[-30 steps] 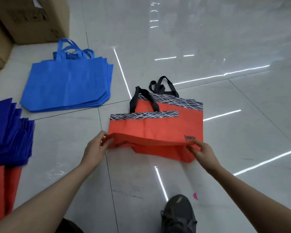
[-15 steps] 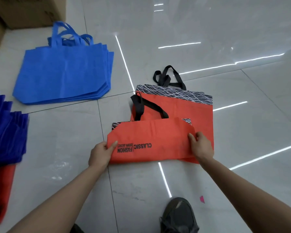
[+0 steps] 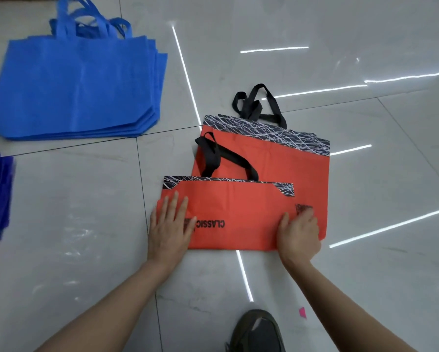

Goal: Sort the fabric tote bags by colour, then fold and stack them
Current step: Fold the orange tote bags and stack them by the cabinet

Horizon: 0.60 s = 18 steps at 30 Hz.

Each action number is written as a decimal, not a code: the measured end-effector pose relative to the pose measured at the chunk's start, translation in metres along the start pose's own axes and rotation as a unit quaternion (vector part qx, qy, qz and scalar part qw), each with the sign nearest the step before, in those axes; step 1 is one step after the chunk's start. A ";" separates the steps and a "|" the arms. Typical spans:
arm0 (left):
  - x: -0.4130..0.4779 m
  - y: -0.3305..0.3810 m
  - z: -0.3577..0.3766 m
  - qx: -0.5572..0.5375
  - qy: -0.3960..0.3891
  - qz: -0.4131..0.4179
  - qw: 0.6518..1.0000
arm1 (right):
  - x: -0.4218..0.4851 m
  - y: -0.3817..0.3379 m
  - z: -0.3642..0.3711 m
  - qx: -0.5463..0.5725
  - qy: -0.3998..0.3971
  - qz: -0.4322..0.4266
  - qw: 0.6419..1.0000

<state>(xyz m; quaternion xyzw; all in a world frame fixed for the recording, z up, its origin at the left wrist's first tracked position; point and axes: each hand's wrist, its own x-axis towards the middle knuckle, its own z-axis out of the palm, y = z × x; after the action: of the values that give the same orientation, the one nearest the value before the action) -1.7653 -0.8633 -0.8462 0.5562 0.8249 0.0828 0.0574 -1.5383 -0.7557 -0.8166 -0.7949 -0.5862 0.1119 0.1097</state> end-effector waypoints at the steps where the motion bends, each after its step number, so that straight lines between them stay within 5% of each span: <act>1: 0.000 0.000 0.002 0.007 -0.010 -0.002 1.000 | -0.001 -0.002 0.004 -0.011 0.044 -0.047 0.998; 4: -0.002 -0.001 0.006 0.023 -0.023 -0.006 0.999 | -0.015 -0.019 0.014 0.019 0.097 -0.293 0.951; 9: -0.003 -0.003 0.009 0.014 0.003 0.001 1.000 | -0.060 -0.088 0.039 0.044 -0.069 -0.531 0.843; 13: -0.004 -0.004 0.013 0.026 0.009 -0.005 1.000 | -0.055 -0.079 0.063 -0.033 -0.114 -0.550 0.827; 18: -0.004 -0.001 0.011 0.021 0.013 -0.017 1.000 | -0.033 -0.053 0.055 -0.060 -0.099 -0.471 0.875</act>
<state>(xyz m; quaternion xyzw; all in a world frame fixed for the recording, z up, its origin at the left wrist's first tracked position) -1.7630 -0.8667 -0.8574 0.5417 0.8367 0.0716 0.0367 -1.6124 -0.7701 -0.8508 -0.4149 -0.9044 0.0895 0.0427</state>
